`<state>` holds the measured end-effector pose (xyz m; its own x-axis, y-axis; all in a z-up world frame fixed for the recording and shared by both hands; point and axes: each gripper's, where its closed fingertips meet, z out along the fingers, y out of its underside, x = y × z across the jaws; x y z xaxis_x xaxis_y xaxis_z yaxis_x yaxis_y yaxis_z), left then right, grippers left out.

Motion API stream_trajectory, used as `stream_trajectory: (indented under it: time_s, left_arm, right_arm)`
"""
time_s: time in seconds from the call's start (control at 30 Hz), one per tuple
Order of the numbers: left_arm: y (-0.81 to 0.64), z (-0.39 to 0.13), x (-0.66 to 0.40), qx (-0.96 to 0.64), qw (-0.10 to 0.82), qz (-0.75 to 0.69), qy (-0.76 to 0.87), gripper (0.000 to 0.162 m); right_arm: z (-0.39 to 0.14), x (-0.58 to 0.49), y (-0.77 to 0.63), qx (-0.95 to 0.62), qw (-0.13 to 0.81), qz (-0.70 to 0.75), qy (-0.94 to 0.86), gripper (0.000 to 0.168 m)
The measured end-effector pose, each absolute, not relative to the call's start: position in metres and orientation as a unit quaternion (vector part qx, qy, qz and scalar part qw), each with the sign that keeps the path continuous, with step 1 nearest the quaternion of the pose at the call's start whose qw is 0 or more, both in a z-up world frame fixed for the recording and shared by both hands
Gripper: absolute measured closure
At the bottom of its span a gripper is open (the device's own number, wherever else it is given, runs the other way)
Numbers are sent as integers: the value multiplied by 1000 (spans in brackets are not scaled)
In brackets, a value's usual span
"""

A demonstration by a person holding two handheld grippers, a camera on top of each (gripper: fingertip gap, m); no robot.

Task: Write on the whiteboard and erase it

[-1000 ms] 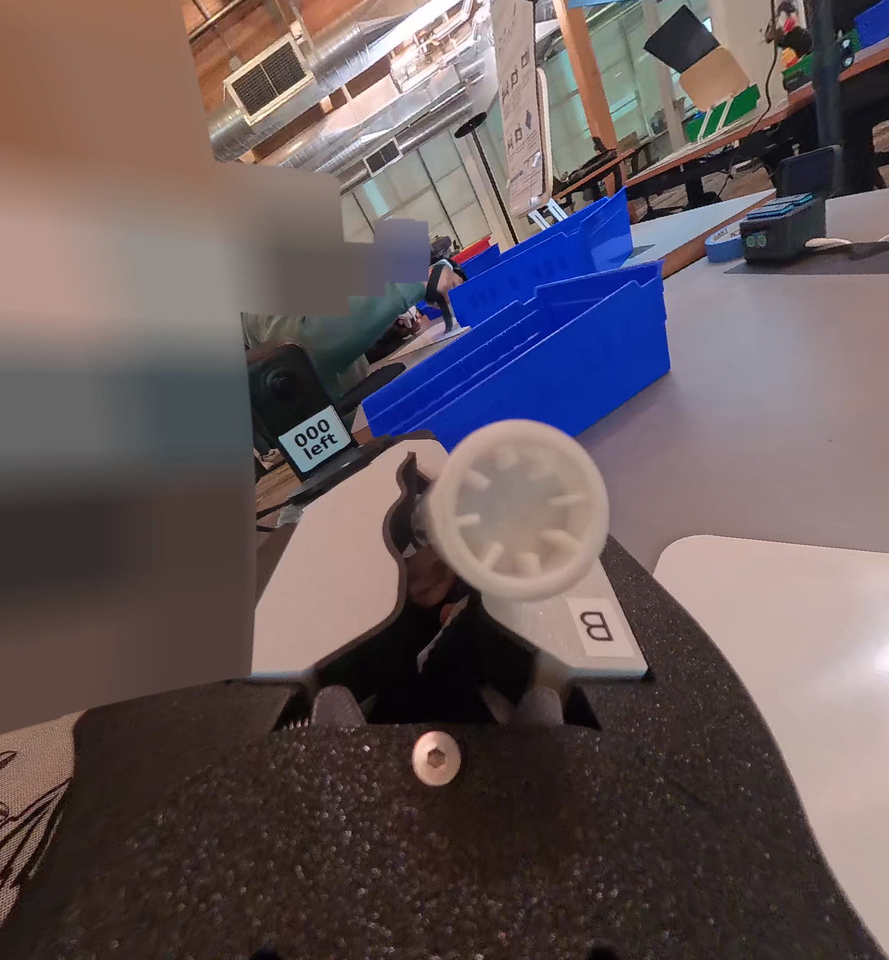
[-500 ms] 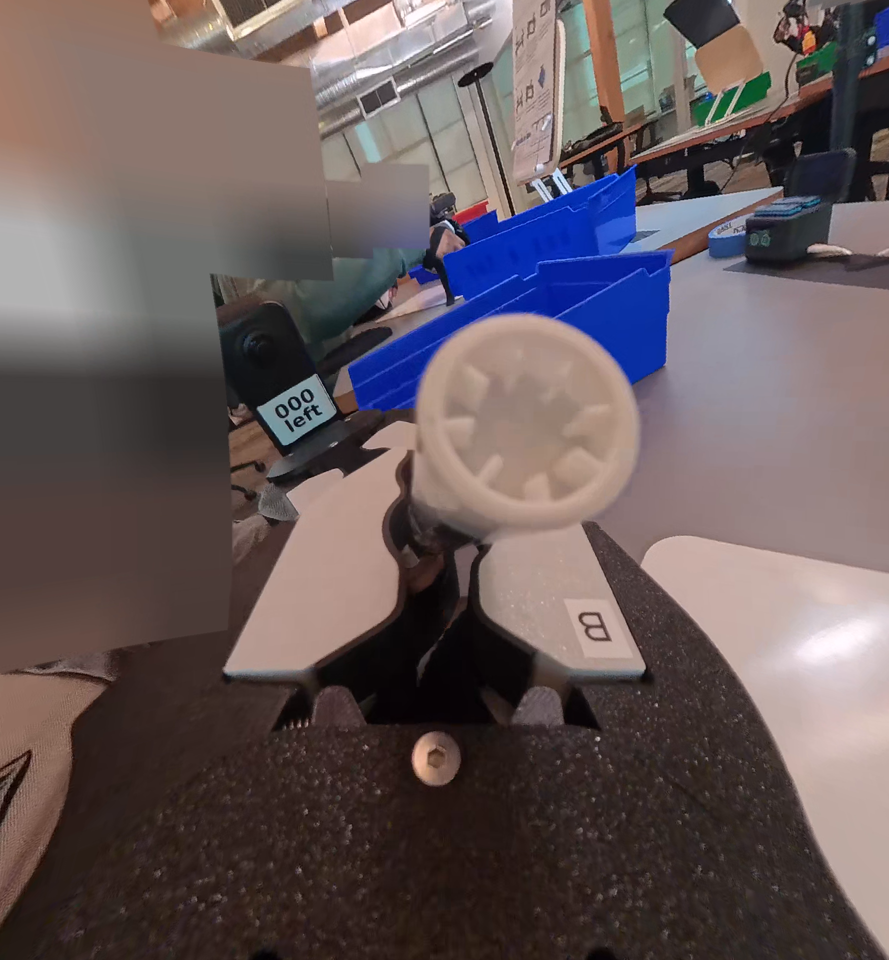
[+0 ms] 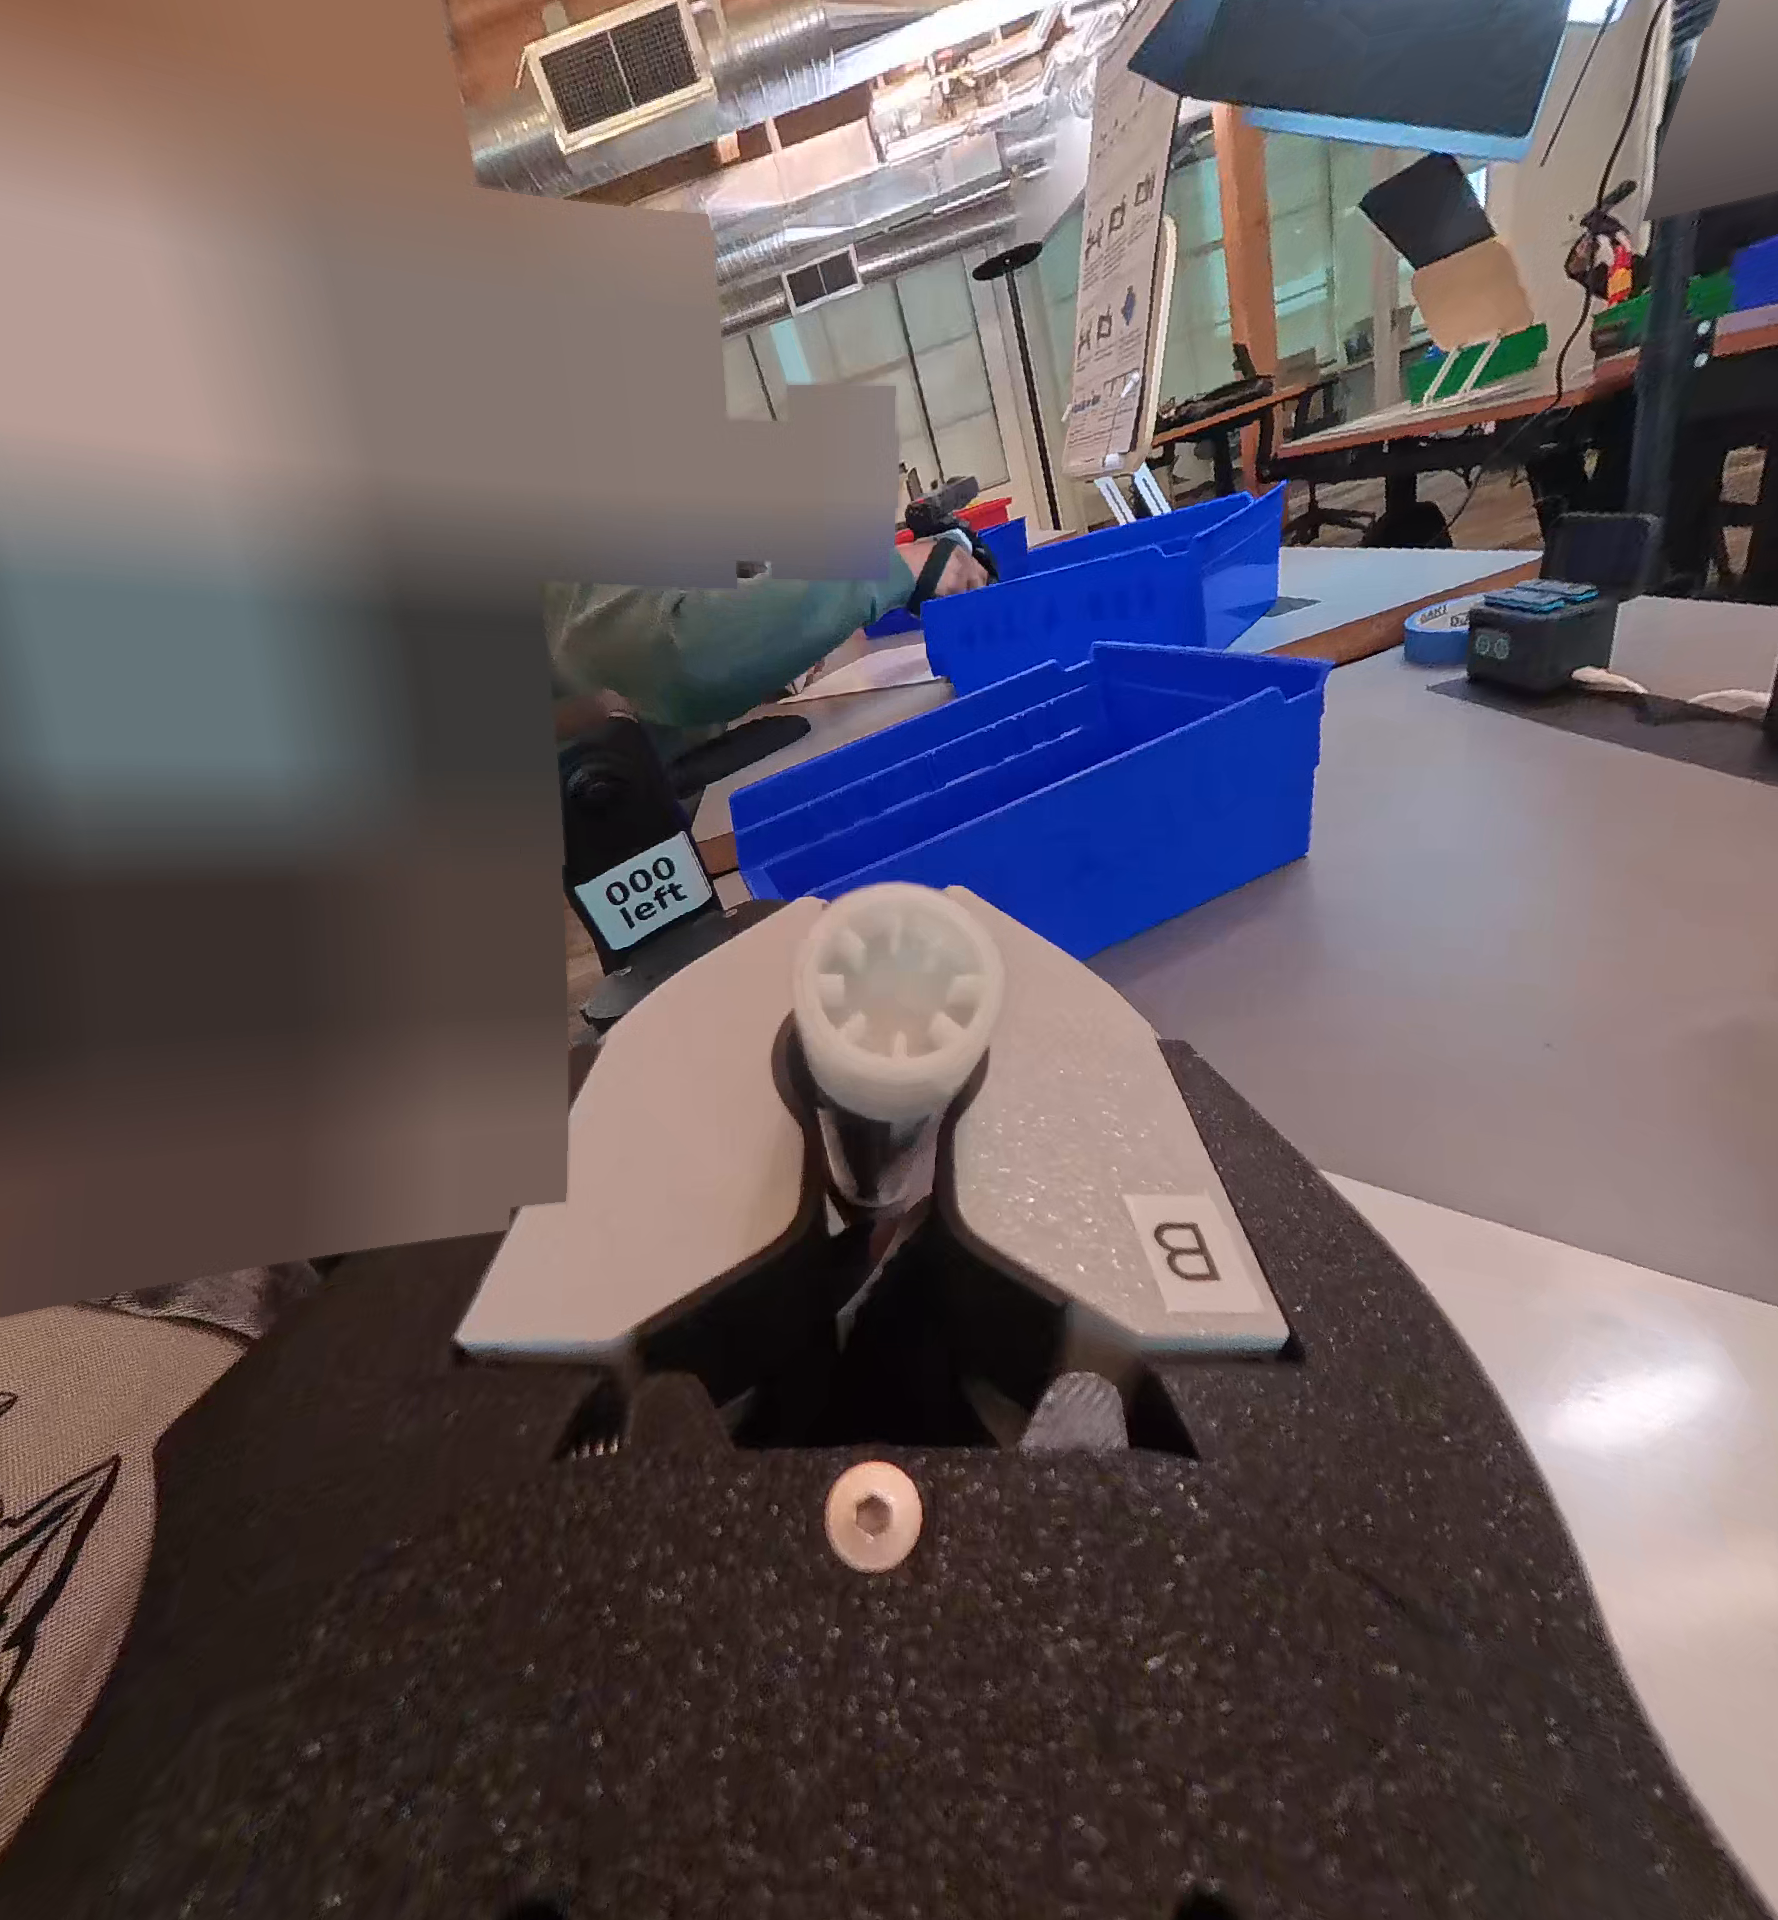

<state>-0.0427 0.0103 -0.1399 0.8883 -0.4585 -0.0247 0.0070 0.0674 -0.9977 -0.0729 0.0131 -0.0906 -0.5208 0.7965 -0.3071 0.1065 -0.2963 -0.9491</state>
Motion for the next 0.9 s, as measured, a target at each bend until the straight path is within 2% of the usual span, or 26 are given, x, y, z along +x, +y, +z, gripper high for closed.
stream_trajectory:
  time_s: [0.07,0.13,0.33,0.43,0.53,0.9]
  left_arm:
    - [11,-138,-35,-656,713,-162,185,147]
    - [13,-139,-34,-660,710,-168,177,147]
    - [13,-139,-38,-664,707,-167,175,146]
    - [15,-143,-40,-673,701,-151,179,146]
    - [14,-141,-38,-668,705,-152,181,146]
    - [18,-160,-35,-710,665,-113,201,147]
  right_arm:
    - [-107,-76,-8,-417,224,670,-572,154]
    - [-123,-83,-14,-425,247,644,-587,154]
    - [-121,-86,-11,-430,226,648,-586,151]
    - [-97,-82,9,-414,272,648,-578,142]
    - [-79,-76,15,-390,286,645,-592,148]
    - [-101,-71,7,-388,295,629,-605,154]
